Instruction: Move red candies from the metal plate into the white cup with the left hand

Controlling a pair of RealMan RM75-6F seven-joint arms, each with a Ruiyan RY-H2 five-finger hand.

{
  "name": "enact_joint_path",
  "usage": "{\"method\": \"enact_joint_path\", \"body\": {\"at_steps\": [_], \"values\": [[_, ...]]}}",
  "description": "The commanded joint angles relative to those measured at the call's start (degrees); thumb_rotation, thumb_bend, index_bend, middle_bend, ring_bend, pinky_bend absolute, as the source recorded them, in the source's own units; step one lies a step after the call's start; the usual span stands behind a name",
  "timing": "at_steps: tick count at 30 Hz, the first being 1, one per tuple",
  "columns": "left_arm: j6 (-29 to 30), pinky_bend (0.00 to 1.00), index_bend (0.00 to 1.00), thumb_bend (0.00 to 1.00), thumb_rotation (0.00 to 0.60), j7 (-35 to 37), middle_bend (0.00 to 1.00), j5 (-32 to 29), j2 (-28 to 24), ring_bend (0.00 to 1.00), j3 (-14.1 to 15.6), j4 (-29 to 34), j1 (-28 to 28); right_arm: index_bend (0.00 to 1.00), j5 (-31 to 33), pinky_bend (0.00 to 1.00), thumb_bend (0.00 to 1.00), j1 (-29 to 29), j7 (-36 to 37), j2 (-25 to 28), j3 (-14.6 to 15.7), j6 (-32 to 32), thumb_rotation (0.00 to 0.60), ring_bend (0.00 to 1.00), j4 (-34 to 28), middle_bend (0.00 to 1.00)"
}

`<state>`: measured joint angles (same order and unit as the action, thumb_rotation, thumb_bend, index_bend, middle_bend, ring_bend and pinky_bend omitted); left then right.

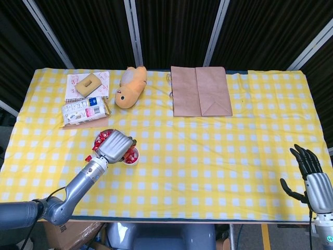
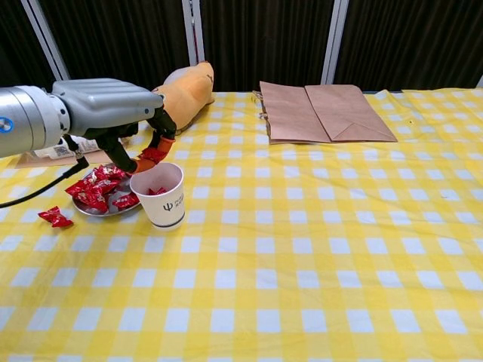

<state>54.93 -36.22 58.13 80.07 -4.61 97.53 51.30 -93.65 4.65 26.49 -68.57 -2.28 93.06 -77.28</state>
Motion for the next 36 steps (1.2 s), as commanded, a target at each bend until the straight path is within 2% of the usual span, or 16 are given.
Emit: {"method": "enact_joint_path", "body": {"at_steps": [1,4,14,18,19,21,23,26,29,36], "values": [[-0.14,0.93,0.49,0.37,0.600,-0.61,0.49,0.06,0.40,0.97,0.21,0.28,0.27,0.00,-0.03,0.00,0.42,-0.01,-0.02,0.01,0.01,0.05,0.600,0.00,0.00,0.00],[-0.37,0.93,0.46,0.33,0.600,-1.29,0.46,-0.45,0.31,0.97,0.32,0.81,0.53,0.00,-0.02,0.00,0.42,-0.03,0.15,0.03,0.01,0.09,0.600,0.00,0.01,0.00],[0.66,0.93,0.40,0.31,0.600,-1.26,0.37,-1.39,-0.98,0.97,-0.01,1.77,0.30,0.00,-0.14,0.00,0.42,-0.05,0.17,0.01,0.03,0.27,0.600,0.00,0.05,0.00],[2.12,0.93,0.26,0.23,0.600,-0.78,0.35,-1.49,-2.06,0.96,-0.65,1.93,-0.23,0.00,-0.12,0.00,0.42,-0.06,0.09,0.01,0.04,0.26,0.600,0.00,0.06,0.00],[2.70,0.93,0.22,0.22,0.600,-0.78,0.39,-1.68,-2.36,0.96,-0.83,1.89,-0.46,0.00,-0.13,0.00,0.42,-0.07,0.09,-0.01,0.04,0.30,0.600,0.00,0.08,0.00],[3.89,0.94,0.19,0.20,0.600,-1.18,0.56,-2.63,-2.88,0.97,-1.13,1.72,-0.92,0.00,-0.20,0.00,0.42,-0.06,0.10,-0.03,0.03,0.38,0.600,0.00,0.07,0.00],[4.86,0.96,0.21,0.19,0.600,-1.68,0.75,-3.61,-3.25,0.99,-1.38,1.47,-1.27,0.00,-0.24,0.00,0.42,-0.04,0.06,-0.07,0.07,0.33,0.600,0.00,0.11,0.00],[5.12,0.97,0.26,0.19,0.600,-2.99,0.93,-5.35,-3.91,1.00,-1.31,0.86,-1.38,0.00,-0.28,0.00,0.42,-0.03,0.08,-0.10,0.08,0.36,0.600,0.00,0.17,0.00],[4.81,0.99,0.29,0.18,0.600,-4.03,1.00,-7.74,-4.35,1.00,-1.35,0.13,-1.29,0.00,-0.23,0.00,0.42,-0.03,0.10,-0.08,0.07,0.33,0.600,0.00,0.13,0.00],[3.39,0.99,0.31,0.18,0.600,-6.18,1.00,-13.86,-4.01,1.00,-1.00,-2.79,-0.87,0.00,-0.17,0.00,0.42,0.02,0.22,-0.05,0.13,0.11,0.600,0.00,0.14,0.00]]}}
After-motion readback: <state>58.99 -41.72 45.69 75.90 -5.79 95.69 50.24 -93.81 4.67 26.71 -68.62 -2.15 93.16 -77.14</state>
